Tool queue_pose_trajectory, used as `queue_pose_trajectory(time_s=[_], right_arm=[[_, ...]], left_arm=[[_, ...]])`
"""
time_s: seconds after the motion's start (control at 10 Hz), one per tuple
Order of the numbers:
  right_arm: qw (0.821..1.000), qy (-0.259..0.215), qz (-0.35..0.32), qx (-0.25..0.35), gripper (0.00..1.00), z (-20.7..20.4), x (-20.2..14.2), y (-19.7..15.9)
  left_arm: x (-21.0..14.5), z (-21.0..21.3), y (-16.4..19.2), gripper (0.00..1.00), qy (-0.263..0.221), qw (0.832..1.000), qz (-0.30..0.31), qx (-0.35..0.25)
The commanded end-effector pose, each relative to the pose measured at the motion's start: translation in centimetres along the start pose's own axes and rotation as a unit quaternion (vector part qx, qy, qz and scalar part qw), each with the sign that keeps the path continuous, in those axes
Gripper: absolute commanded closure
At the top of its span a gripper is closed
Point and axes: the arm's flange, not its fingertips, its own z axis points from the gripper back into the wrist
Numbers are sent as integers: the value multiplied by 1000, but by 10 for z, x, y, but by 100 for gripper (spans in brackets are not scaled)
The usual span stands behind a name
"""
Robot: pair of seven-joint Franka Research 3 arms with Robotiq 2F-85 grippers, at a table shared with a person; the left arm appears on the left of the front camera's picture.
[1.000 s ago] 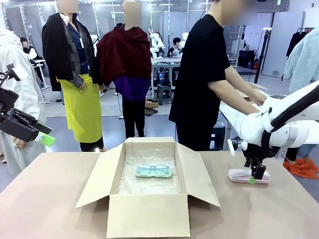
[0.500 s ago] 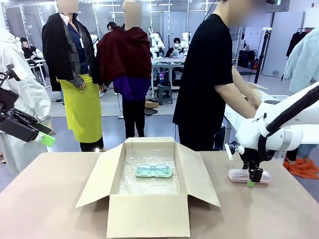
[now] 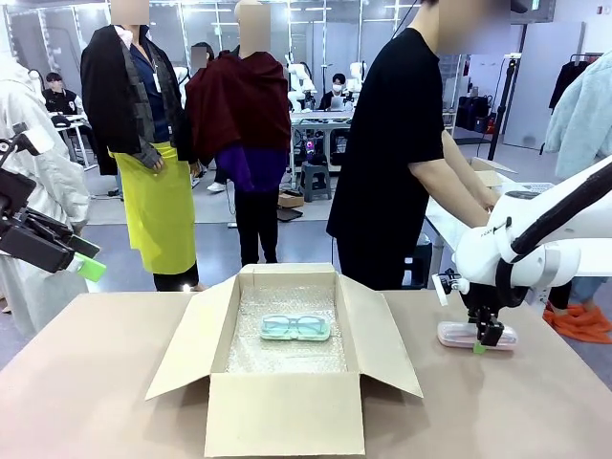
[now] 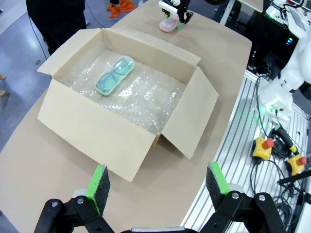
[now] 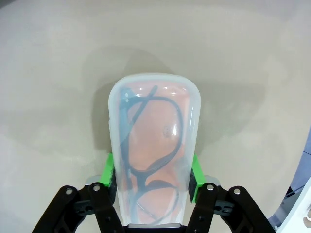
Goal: Pack the glasses set securely to prepare it for shipping.
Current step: Put the Glasses case from the right side of the table into the Package Box.
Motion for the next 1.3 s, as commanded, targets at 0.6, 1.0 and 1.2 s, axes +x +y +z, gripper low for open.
queue_pose_trajectory(time_s=[0.6,1.0,1.2], right_arm=[[998,31,-36,-32,65,86,26,-1],[995,58,-73,-30,65,138,66,-1],[996,31,-81,-23,65,157,107,6]], left_arm=[[0,2,-1,0,-7,1000,-5,-10],[0,2,-1,0,-7,1000,-5,-10],[0,2,-1,0,-7,1000,-5,-10]])
